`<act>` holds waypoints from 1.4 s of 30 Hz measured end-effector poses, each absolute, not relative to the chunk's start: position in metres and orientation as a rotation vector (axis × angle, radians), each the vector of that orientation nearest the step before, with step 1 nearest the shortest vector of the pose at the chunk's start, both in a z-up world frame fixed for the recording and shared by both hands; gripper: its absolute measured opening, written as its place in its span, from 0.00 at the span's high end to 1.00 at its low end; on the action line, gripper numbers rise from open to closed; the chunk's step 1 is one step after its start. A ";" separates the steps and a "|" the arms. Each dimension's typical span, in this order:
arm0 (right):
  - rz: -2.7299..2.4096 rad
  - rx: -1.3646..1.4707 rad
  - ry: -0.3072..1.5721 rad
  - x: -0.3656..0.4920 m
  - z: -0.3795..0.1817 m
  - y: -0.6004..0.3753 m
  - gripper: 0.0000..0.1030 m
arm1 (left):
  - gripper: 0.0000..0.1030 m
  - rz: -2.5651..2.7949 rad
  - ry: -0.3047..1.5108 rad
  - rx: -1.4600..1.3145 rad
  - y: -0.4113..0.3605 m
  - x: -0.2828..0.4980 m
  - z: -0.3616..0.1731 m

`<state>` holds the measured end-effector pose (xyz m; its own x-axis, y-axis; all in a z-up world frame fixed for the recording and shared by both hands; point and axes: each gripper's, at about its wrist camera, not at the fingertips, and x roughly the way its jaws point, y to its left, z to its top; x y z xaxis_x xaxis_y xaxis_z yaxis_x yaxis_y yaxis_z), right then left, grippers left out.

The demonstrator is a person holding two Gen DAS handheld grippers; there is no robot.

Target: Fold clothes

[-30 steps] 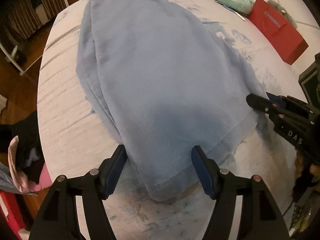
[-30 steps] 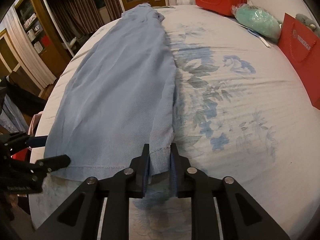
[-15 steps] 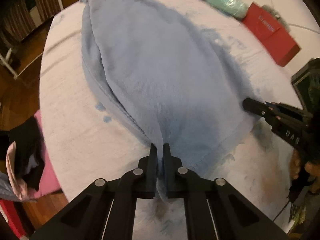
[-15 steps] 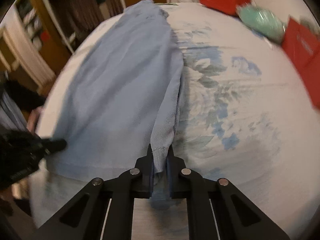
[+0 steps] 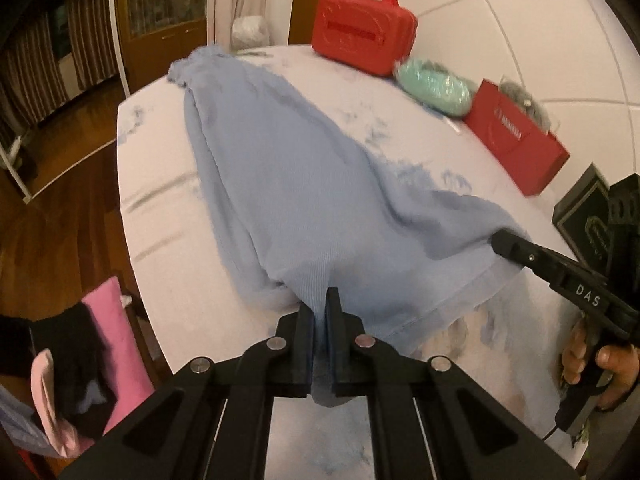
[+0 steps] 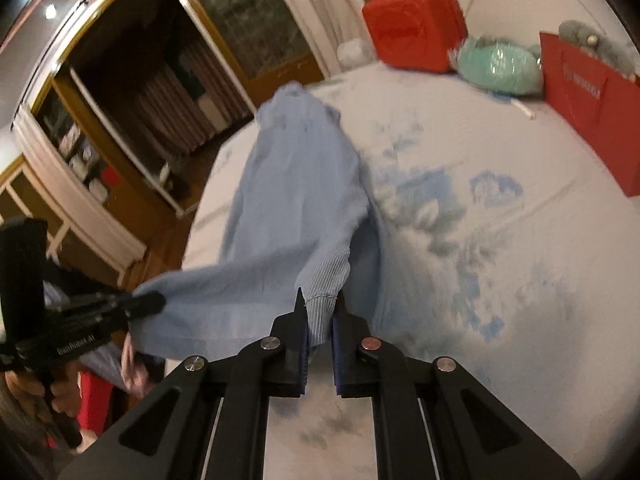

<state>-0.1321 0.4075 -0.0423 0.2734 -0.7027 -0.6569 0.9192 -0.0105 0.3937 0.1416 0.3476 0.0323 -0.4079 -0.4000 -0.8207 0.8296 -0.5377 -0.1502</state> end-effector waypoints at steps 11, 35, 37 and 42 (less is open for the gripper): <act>-1.364 1.002 0.403 -0.118 -0.056 0.398 0.90 | 0.97 -2.011 0.878 1.085 0.335 0.165 -0.009; -1.412 0.800 0.731 -0.040 -0.123 0.365 0.82 | 0.77 -1.939 0.663 1.094 0.329 0.154 -0.075; -1.401 0.839 0.707 -0.044 -0.120 0.365 0.90 | 0.91 -1.964 0.677 1.135 0.332 0.147 -0.073; -1.299 1.112 0.383 -0.086 -0.112 0.383 0.92 | 0.95 -2.021 0.702 1.113 0.336 0.155 -0.044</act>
